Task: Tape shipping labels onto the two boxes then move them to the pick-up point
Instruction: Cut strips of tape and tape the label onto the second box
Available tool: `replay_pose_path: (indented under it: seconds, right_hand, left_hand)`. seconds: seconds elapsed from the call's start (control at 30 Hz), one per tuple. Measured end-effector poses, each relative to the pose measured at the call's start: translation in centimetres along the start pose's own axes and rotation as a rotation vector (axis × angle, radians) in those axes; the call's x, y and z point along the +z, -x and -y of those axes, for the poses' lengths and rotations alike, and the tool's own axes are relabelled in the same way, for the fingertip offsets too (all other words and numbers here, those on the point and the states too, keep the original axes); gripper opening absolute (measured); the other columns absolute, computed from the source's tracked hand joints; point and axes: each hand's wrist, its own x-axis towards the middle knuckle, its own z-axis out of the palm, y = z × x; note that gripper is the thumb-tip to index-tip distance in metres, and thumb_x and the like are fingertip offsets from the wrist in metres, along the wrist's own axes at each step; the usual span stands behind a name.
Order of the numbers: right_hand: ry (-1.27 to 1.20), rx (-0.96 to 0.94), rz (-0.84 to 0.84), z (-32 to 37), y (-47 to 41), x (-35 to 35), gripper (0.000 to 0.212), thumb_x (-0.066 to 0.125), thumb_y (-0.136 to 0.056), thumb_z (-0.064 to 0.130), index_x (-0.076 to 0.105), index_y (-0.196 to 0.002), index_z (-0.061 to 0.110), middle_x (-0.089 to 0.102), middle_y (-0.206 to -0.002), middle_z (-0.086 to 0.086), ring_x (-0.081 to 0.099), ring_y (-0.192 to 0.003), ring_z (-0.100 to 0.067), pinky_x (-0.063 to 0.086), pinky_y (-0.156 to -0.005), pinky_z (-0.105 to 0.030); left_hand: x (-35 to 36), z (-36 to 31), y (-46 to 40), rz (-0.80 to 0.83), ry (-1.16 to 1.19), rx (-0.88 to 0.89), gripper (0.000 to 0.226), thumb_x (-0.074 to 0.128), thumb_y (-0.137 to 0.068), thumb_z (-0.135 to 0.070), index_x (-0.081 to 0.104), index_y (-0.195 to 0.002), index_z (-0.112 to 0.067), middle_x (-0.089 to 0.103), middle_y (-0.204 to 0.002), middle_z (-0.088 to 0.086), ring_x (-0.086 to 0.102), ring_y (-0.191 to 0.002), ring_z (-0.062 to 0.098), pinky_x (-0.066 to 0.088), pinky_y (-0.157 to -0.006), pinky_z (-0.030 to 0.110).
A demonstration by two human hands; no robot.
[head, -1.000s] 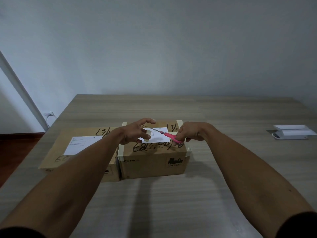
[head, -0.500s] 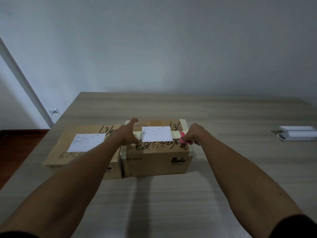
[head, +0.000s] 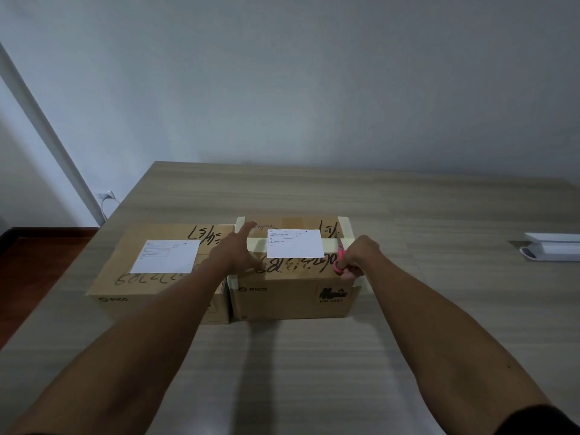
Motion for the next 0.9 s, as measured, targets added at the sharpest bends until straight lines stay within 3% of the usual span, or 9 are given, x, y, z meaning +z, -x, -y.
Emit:
replay_pose_path:
  seconds: [0.13,0.23,0.27,0.33,0.43,0.53,0.63,0.77,0.9]
  right_hand:
    - [-0.005,0.024,0.072,0.5,0.6,0.0,0.022,0.084,-0.076,-0.003,0.066,-0.089,-0.001,0.074,-0.074,-0.018,0.074,-0.059,-0.023,0.062,-0.063,-0.032]
    - [0.157,-0.144,-0.211,1.7,1.1,0.1,0.019,0.080,-0.076,0.012,0.062,-0.079,0.009,0.071,-0.075,-0.009,0.070,-0.066,-0.024,0.052,-0.058,-0.030]
    - [0.223,-0.183,-0.257,2.1,1.6,0.0,0.021,0.079,-0.075,0.015,0.059,-0.078,0.011,0.069,-0.079,-0.007,0.069,-0.071,-0.024,0.052,-0.062,-0.029]
    - [0.304,-0.211,-0.242,2.8,1.7,0.0,0.018,0.080,-0.072,0.013,0.064,-0.080,0.011,0.070,-0.083,-0.008,0.071,-0.076,-0.025,0.058,-0.070,-0.030]
    - [0.291,-0.235,-0.182,2.9,1.2,-0.1,0.011,0.075,-0.074,0.009,0.066,-0.080,0.007,0.069,-0.081,-0.010,0.071,-0.076,-0.027,0.056,-0.066,-0.030]
    - [-0.001,-0.428,-0.096,3.4,1.4,0.0,0.024,0.066,-0.088,0.005,0.055,-0.067,0.008,0.057,-0.071,-0.010,0.059,-0.062,-0.024,0.039,-0.051,-0.026]
    - [-0.395,-0.552,0.025,4.6,2.5,0.3,0.013,0.064,-0.096,0.011,0.071,-0.095,0.000,0.066,-0.089,-0.009,0.062,-0.070,-0.017,0.043,-0.051,-0.027]
    - [-0.613,-0.534,0.119,6.6,3.9,0.8,0.023,0.067,-0.092,0.023,0.075,-0.098,0.002,0.064,-0.081,-0.004,0.054,-0.070,-0.016,0.040,-0.055,-0.029]
    - [-0.726,-0.489,0.186,7.2,3.9,1.4,0.028,0.067,-0.095,0.038,0.073,-0.093,0.011,0.062,-0.078,0.000,0.051,-0.067,-0.014,0.039,-0.058,-0.030]
  left_hand:
    - [-0.6,-0.5,-0.3,-0.001,0.261,0.073,0.093,0.082,-0.073,-0.017,0.035,-0.146,-0.050,0.036,-0.139,0.010,0.053,-0.111,0.034,0.058,-0.089,0.058]
    - [-1.1,-2.3,-0.2,0.041,0.443,0.084,0.085,0.064,-0.082,-0.001,0.039,-0.142,-0.056,0.025,-0.141,0.003,0.047,-0.084,0.013,0.060,-0.075,0.059]
    - [-1.3,-2.8,-0.2,0.046,0.482,0.089,0.086,0.061,-0.081,0.000,0.041,-0.138,-0.061,0.026,-0.145,0.004,0.049,-0.089,0.013,0.059,-0.077,0.059]
    - [-1.4,-3.9,-0.3,0.049,0.542,0.113,0.086,0.059,-0.080,0.002,0.043,-0.133,-0.064,0.024,-0.155,0.009,0.050,-0.124,0.029,0.058,-0.081,0.048]
    - [-1.6,-5.4,-0.6,0.045,0.638,0.137,0.086,0.055,-0.081,0.008,0.044,-0.140,-0.053,0.022,-0.159,0.013,0.026,-0.149,0.037,0.045,-0.090,0.039]
    - [-1.7,-6.4,-0.6,0.049,0.690,0.143,0.088,0.054,-0.079,0.012,0.044,-0.141,-0.051,0.025,-0.158,0.015,0.026,-0.150,0.037,0.043,-0.094,0.045]
    - [-1.5,-7.3,-0.6,0.069,0.709,0.162,0.090,0.053,-0.077,0.011,0.044,-0.139,-0.055,0.029,-0.156,0.016,0.028,-0.148,0.034,0.043,-0.091,0.040]
    - [-1.1,-8.4,-0.2,0.096,0.691,0.174,0.093,0.051,-0.079,0.012,0.039,-0.146,-0.051,0.031,-0.152,0.032,0.031,-0.145,0.033,0.042,-0.087,0.030]
    - [-1.4,-9.5,0.7,0.109,0.719,0.168,0.095,0.049,-0.082,0.015,0.033,-0.154,-0.045,0.033,-0.157,0.018,0.032,-0.146,0.034,0.039,-0.099,0.039]
